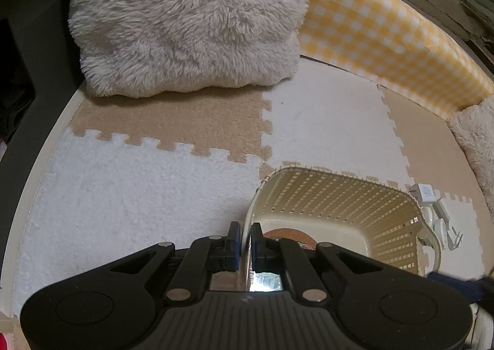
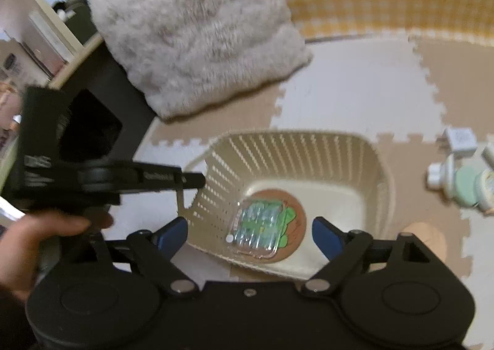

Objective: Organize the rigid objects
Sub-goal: 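Lower the clear box onto the frog coaster, open the right tool, withdraw, then grasp the round wooden coaster with the right tool and lift it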

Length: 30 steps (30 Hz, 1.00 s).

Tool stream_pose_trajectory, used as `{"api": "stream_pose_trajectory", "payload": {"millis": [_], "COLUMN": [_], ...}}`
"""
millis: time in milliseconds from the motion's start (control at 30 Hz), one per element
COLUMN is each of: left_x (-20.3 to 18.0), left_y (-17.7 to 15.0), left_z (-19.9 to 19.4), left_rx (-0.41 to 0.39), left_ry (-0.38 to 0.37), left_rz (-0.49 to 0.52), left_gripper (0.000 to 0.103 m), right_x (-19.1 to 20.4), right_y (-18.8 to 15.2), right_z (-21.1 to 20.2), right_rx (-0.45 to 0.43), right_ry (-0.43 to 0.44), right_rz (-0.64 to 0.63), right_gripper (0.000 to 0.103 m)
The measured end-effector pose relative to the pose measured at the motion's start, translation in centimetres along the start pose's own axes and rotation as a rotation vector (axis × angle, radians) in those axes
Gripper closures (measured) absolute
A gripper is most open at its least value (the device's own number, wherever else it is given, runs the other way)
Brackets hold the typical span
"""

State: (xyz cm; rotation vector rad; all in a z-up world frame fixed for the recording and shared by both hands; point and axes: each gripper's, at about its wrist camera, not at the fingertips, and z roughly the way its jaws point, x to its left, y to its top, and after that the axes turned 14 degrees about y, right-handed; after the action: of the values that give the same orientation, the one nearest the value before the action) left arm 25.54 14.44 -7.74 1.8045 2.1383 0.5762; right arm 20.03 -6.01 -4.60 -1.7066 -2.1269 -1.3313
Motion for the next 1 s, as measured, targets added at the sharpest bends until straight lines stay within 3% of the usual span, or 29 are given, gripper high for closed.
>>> {"api": "stream_pose_trajectory", "payload": {"millis": [200,500,667,867,1000], "left_x": [-0.1,-0.3,-0.3,-0.4,-0.4], "left_y": [0.0,0.0,0.0,0.0,0.0], "left_z": [0.0,0.1,0.1,0.1,0.0], "left_rx": [0.000,0.001,-0.002,-0.003,-0.004], "left_ry": [0.007,0.014,0.018,0.021,0.024], "left_rz": [0.006,0.015,0.020,0.024,0.028], "left_gripper": [0.097,0.097,0.097,0.097,0.097], "right_x": [-0.8,-4.6,-8.0,-11.5,-13.1], "right_y": [0.7,0.3,-1.0,-2.7,-3.8], "right_z": [-5.0,-10.3,-10.5,-8.3,-6.7], "right_rx": [-0.084,-0.202,-0.268,-0.234,-0.203], "right_ry": [-0.032,-0.165,-0.275,-0.395,-0.425], "right_rz": [-0.052,-0.046,-0.020,-0.020,-0.038], "right_gripper": [0.007,0.000,0.000,0.000,0.000]}}
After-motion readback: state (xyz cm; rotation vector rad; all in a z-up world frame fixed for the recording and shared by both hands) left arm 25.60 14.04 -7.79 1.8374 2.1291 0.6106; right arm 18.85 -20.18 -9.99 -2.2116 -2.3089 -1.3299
